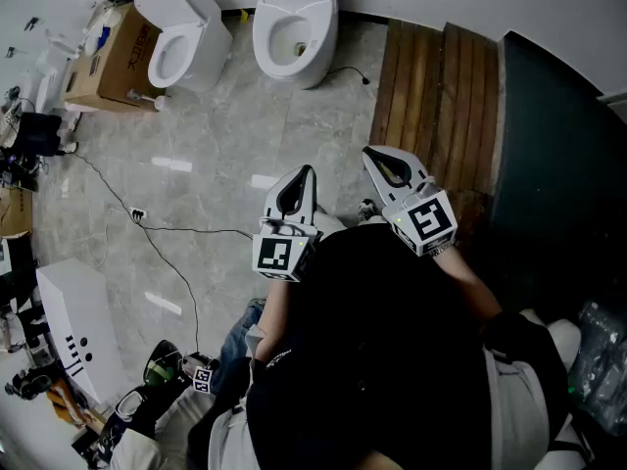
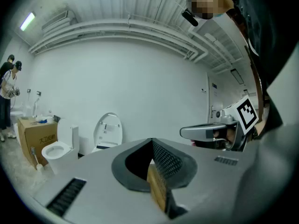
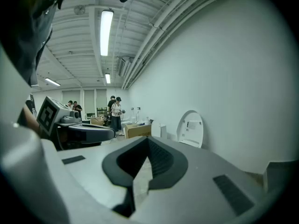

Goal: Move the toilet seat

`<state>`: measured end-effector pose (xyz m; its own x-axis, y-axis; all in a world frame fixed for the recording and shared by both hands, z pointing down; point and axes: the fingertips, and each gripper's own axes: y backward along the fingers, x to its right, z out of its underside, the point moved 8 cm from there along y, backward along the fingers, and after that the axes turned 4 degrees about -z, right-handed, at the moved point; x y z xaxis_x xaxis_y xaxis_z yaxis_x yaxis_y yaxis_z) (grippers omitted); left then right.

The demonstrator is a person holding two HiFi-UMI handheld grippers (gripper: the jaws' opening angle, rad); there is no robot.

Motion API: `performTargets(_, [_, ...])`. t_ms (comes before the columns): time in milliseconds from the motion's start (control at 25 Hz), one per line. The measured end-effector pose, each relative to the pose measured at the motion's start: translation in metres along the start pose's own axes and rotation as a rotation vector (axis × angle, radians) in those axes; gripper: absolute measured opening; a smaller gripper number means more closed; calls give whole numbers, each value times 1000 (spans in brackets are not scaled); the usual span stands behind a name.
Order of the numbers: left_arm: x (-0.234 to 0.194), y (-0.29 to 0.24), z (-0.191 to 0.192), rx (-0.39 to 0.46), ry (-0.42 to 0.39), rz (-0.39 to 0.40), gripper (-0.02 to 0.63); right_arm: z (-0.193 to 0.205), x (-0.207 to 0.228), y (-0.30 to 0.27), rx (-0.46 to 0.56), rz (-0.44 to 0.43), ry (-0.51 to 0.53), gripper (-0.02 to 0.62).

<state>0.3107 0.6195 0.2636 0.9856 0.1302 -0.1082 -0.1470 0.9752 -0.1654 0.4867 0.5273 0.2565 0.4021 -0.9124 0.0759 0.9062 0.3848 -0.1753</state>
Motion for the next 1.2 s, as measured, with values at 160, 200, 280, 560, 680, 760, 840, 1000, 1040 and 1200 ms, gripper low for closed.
performTargets(160, [17,-10,-4,12,-26,13,6,-1,6,3,0,-21,0,12])
performTargets(200, [19,-11,-4,12,-25,15,6,-1,6,2,-1,-27,0,13])
performTargets(280, [21,-10,-3,9,-24,7,6,-1,6,1,1,-43,-3,12])
performTargets(560, [11,3,0,-3,1,-59,6,0,1,-5,3,-80,-6,12])
performTargets(680, [10,3,-2,-3,-7,-62,6,0,1,-5,9,-79,-13,13])
performTargets(760, [9,1,-4,-2,-11,-57,6,0,2,-7,21,-75,-26,13])
performTargets(840, [7,-2,-4,0,-14,-49,6,0,3,-9,25,-71,-43,14])
performTargets(1000, [2,-7,-5,10,-17,-42,6,1,3,-15,17,-62,-57,14])
performTargets(1040, [-1,-9,-6,11,-22,-38,6,1,3,-19,14,-60,-57,14])
performTargets(1200, [-29,-16,-7,18,-33,-32,6,-1,0,-45,-2,-54,-45,14])
